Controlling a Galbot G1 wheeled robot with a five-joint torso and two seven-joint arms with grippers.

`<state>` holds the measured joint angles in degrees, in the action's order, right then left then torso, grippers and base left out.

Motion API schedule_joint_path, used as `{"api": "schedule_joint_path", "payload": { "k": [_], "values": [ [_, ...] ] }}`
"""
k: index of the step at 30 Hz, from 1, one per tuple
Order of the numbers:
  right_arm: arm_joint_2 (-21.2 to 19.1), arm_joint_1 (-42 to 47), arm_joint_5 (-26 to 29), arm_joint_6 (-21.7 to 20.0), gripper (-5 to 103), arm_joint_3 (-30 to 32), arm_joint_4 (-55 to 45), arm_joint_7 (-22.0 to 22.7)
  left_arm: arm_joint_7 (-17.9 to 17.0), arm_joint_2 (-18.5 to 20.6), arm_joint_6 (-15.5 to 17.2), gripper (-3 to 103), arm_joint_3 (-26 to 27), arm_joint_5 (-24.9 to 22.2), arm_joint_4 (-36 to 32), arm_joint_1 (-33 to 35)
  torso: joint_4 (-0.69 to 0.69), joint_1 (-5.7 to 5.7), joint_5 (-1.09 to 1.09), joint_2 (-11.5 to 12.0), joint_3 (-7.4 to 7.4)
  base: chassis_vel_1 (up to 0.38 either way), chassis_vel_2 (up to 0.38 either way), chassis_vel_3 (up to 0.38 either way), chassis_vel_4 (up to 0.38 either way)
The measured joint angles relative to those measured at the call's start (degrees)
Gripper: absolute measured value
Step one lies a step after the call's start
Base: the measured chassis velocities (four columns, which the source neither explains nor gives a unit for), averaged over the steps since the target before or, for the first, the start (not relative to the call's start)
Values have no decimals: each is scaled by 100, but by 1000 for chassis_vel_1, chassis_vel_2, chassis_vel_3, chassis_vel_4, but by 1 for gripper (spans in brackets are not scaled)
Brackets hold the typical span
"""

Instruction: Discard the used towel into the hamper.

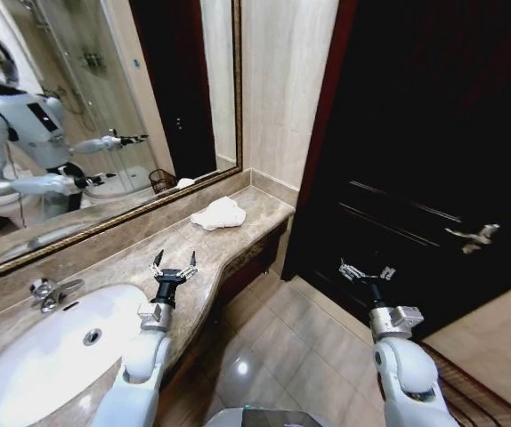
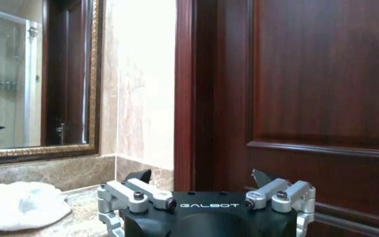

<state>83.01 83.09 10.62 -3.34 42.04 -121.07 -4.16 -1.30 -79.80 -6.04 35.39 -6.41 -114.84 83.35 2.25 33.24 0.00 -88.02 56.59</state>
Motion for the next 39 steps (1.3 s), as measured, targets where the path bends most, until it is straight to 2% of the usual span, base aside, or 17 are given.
{"api": "schedule_joint_path", "payload": {
  "k": [20,25,29,32,33,36,39],
  "values": [
    [-4,-51,-6,-48,100,-50,77,-4,55,26,230,100,-48,-4,-82,-18,-1,1,-1,0,0,-99,107,108,-109],
    [-20,-51,18,-50,100,-58,97,-48,58,46,390,100,-153,-123,-137,1,-1,2,1,0,0,-103,106,106,-97],
    [-22,-49,16,-33,100,-87,119,-80,-40,133,621,100,-310,-246,-216,4,0,4,0,1,0,-69,79,57,-34],
    [-20,-53,-10,-29,100,-122,134,-73,-175,291,962,100,-467,-398,-335,-38,-3,1,0,0,0,-18,3,-7,3],
    [-20,-53,-10,-29,100,-122,134,-73,-175,291,962,100,-467,-398,-335,-38,-3,1,0,0,0,0,0,0,0],
    [-2,-95,-86,-55,100,-143,167,-46,-500,499,1637,100,-696,-661,-422,-249,0,-2,0,0,0,0,0,0,0],
    [10,-109,-190,-127,100,-148,184,21,-700,675,1944,100,-852,-762,-347,-496,-1,-2,0,-1,0,0,0,0,0]
  ]
}}
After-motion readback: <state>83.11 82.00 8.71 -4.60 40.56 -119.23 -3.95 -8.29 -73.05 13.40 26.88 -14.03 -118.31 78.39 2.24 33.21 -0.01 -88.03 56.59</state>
